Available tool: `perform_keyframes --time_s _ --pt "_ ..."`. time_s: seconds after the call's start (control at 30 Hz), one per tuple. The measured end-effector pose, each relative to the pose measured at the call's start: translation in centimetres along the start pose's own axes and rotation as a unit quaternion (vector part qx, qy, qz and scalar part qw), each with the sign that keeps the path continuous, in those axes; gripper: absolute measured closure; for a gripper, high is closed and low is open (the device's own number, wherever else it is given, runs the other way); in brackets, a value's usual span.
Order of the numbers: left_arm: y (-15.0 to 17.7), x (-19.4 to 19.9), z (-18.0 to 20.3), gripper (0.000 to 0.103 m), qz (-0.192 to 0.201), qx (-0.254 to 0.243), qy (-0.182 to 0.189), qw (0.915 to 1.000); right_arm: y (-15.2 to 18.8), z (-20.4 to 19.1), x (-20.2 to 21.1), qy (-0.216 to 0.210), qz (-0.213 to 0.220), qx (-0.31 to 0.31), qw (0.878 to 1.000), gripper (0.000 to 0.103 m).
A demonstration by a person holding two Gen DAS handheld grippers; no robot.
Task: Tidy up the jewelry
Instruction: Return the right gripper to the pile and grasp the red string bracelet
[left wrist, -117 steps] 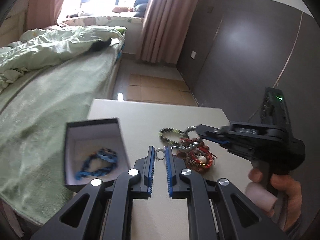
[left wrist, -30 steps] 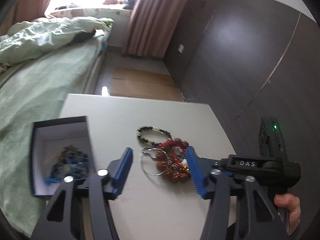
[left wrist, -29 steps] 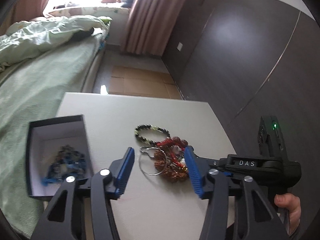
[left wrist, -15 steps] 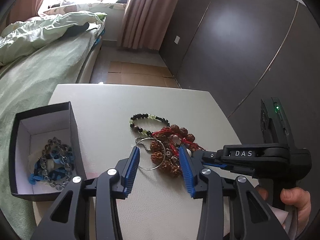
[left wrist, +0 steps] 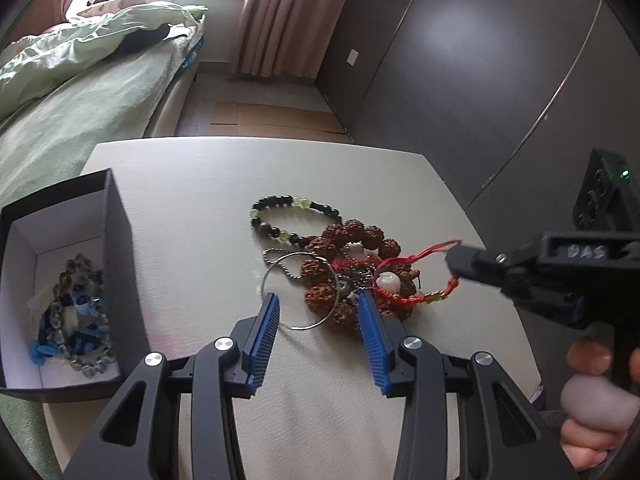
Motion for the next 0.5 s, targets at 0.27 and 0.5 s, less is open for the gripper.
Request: perform_keyframes --time_s 0.27,0.5 --pt "-0.9 -2.1 1.4 0.065 -0.005 -0.022 -0.036 0.9991 -1.1 -0.9 2.5 -0.038 0.038 0.006 0.999 0.095" --pt "-1.1 -3.0 1.3 0.089 -0.004 -0.033 -0.083 0.9960 -1.6 -0.9 3.7 -0.050 0.054 0.009 0.997 0.095"
Point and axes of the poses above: each gripper's, at about its wrist camera, not at the fingertips, and x roughly against the way its jaws point, z to its right, y to its underside, the point moved 8 cm from there along -x, roughly the way its jaws point, and after that the axes turned 11 degrees about -z, right-handed, at the moved point
